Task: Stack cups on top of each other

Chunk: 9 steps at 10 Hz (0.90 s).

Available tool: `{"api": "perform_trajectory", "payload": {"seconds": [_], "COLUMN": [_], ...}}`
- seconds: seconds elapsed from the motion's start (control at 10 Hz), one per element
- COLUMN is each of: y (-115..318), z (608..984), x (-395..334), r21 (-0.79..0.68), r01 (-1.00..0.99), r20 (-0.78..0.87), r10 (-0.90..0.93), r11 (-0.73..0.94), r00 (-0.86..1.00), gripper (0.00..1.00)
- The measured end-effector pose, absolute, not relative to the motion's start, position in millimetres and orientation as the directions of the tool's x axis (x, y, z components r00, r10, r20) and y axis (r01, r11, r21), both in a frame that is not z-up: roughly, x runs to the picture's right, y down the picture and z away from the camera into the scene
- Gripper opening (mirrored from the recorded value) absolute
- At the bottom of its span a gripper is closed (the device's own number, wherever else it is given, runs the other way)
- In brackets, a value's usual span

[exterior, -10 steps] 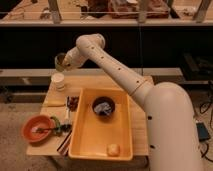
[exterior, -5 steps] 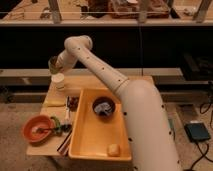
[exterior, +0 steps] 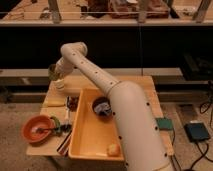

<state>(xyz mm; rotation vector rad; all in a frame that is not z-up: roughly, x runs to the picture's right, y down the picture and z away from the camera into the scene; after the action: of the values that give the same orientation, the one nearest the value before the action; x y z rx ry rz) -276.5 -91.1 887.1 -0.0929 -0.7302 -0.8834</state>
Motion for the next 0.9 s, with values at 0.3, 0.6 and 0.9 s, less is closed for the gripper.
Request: {"api": "perform_trajectory", "payload": {"seconds": [0.3,0.6,0.9], "y": [-91.4,-94.8,-97.7], "z": [900.8,913.3,922.6], "x": [-275.1,-269.5,-270.3], "r21": [0.193,0.182,0.180], "r01": [0.723,0.713,0.699], "r20": [0.627,0.625,0.630], "r10": [-0.650,-0.640,-0.626], "r11": [0.663,0.677,0.693], "r00": [0.429,0.447,0.459], "gripper": [0.13,0.13,0.13]}}
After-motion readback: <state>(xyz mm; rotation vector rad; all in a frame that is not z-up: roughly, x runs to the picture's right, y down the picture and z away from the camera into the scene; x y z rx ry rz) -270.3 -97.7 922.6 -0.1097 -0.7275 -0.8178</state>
